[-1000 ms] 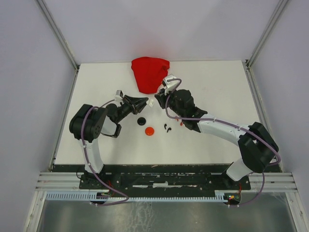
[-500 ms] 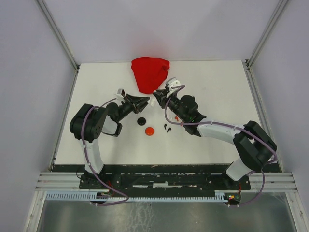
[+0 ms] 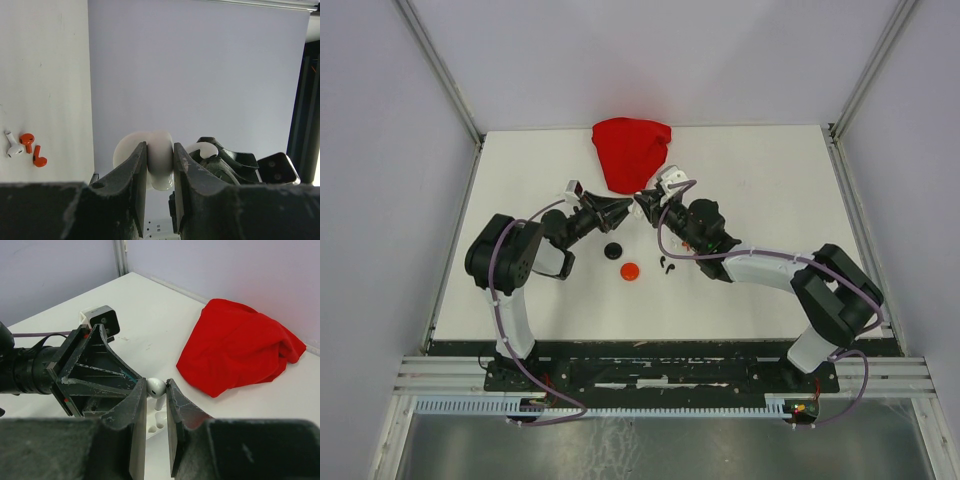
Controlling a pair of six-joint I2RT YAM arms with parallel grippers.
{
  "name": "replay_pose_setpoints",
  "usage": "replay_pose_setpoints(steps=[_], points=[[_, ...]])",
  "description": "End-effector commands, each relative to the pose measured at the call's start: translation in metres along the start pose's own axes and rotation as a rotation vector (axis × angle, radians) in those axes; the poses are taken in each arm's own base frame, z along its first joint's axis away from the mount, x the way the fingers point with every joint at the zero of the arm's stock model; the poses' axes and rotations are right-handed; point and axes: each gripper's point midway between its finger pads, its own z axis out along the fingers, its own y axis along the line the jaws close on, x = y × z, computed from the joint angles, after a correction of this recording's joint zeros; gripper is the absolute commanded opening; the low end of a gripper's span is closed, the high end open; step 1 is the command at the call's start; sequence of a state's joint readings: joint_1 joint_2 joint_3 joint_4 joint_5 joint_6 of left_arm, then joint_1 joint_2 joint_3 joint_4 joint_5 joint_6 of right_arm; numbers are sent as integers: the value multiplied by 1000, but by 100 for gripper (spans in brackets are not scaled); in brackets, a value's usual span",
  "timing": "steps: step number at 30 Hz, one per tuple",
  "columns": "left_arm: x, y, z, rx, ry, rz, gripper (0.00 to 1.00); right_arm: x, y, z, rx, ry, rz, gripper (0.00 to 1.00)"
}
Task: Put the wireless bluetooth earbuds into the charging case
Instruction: Place the earbud in the charging case.
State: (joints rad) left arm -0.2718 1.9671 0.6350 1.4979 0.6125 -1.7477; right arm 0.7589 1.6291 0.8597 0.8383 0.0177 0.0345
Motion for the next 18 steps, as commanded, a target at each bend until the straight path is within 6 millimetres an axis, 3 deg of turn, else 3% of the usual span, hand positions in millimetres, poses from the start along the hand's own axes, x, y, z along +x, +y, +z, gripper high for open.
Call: replay_pose_setpoints(steps=[1, 18], points=[[10, -34, 2, 100, 48, 25, 3, -9, 0, 3, -4, -52, -14, 8], [11, -44, 1, 120, 43, 26, 3, 8, -2, 1, 4, -21, -19, 7]])
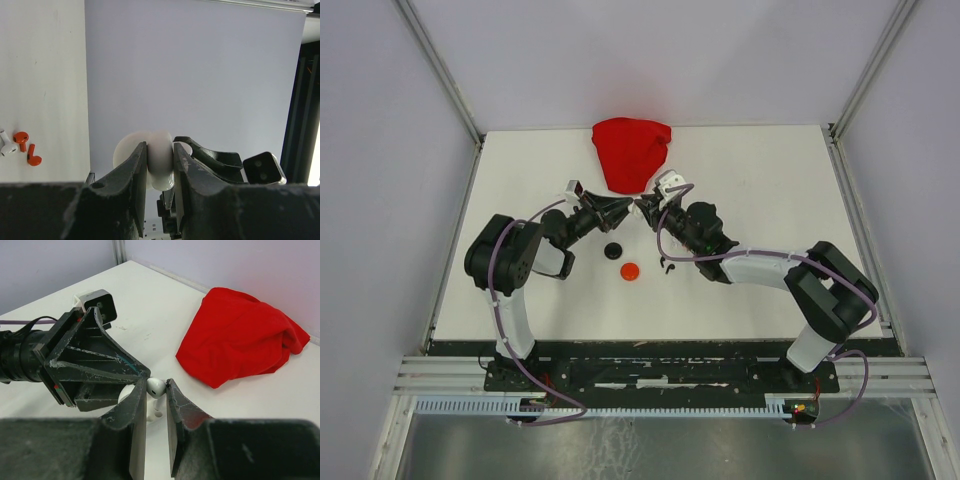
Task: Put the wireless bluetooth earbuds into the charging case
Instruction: Place the earbud in the charging case.
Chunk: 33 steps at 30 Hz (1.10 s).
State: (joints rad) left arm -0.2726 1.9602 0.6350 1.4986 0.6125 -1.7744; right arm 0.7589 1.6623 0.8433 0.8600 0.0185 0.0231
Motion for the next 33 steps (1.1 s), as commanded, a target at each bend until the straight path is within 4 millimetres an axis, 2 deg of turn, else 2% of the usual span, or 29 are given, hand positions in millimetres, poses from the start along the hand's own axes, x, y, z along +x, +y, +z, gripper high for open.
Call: replay_pose_setpoints(steps=[1, 15, 21, 33], points=[[12, -40, 1, 114, 42, 47, 3, -9, -2, 0, 5, -45, -7, 7], [8, -44, 2, 127, 29, 45, 3, -6, -1, -4, 3, -41, -1, 7], [6, -45, 4, 131, 22, 43, 3, -5, 2, -4, -10, -35, 16, 12], [1, -42, 10, 129, 19, 43, 3, -3, 10, -3, -49, -16, 35, 28]])
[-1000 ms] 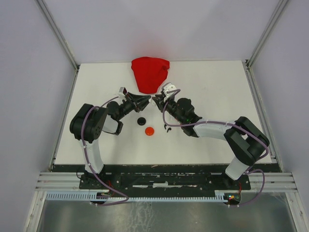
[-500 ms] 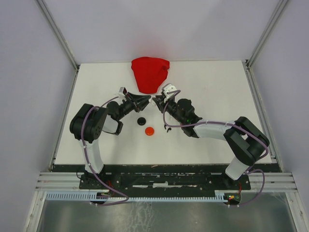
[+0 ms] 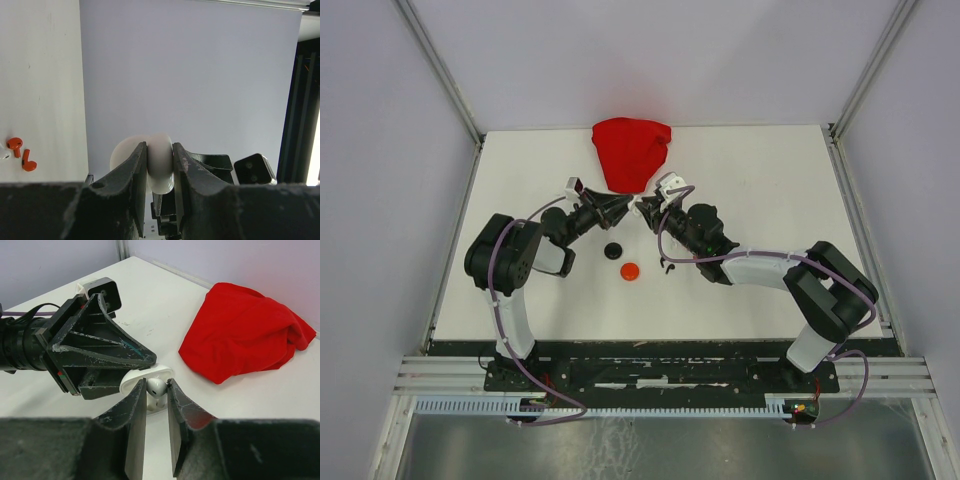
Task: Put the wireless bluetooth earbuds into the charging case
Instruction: Place the earbud in the charging case.
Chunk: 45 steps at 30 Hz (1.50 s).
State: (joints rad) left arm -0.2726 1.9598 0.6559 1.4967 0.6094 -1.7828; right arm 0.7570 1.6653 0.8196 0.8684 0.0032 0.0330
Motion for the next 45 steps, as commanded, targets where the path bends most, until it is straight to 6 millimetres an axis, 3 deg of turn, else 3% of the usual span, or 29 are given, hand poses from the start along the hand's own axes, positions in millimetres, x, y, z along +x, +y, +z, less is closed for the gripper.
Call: replay_pose_setpoints(steps=[1, 12, 19, 23, 25, 31, 36, 45], points=[[3, -35, 7, 111, 18, 40, 3, -14, 8, 1, -38, -36, 26, 30], [2, -27, 5, 92, 13, 35, 3, -28, 3, 2, -14, -64, 29, 40], [1, -10, 1, 59, 1, 27, 3, -83, -27, -15, 124, -180, 66, 57], [2, -6, 0, 54, 4, 31, 3, -93, -45, -26, 176, -131, 84, 61], [3, -6, 0, 54, 10, 38, 3, -92, -56, -32, 223, -91, 97, 65], [4, -5, 2, 39, 23, 67, 3, -53, -81, -48, 374, 241, 73, 73], [3, -3, 3, 17, 18, 88, 3, -29, -72, -48, 323, 398, 65, 74], [4, -3, 5, -13, 16, 134, 3, -3, -61, -38, 277, 503, 85, 76]])
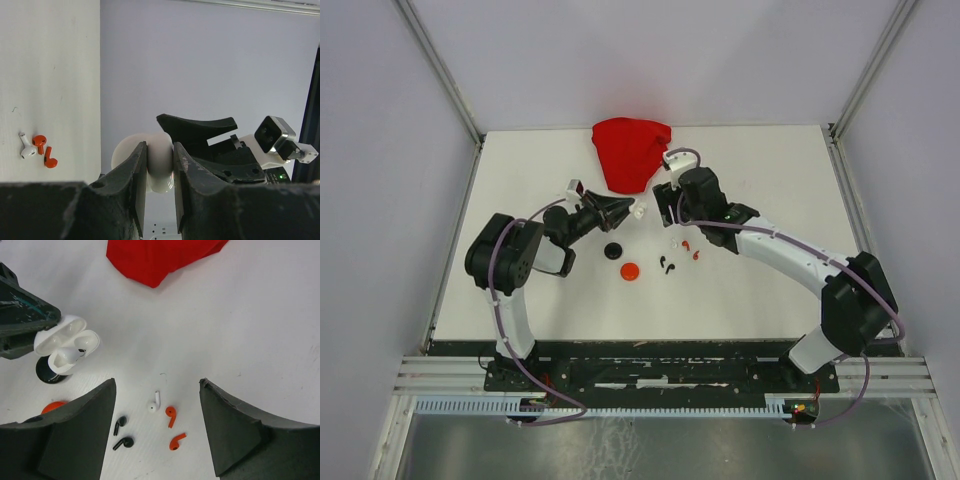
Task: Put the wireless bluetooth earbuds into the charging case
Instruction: Place the earbud in the charging case.
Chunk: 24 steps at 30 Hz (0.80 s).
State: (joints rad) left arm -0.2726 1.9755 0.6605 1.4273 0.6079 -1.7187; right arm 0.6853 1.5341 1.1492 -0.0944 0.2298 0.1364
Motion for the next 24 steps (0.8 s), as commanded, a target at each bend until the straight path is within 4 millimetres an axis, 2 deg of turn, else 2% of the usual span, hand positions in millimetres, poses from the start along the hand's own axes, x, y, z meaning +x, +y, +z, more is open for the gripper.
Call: replay_pose_setpoints(steps=[1, 12, 24], points=[[8, -24, 2, 48, 25, 120, 3, -12, 12, 3, -42, 20, 20, 76], [13, -21, 5, 31, 38, 134, 3, -8, 29, 12, -95, 50, 25, 76], [15, -24, 9, 38, 48, 137, 3, -6, 38, 19, -110, 67, 18, 76]])
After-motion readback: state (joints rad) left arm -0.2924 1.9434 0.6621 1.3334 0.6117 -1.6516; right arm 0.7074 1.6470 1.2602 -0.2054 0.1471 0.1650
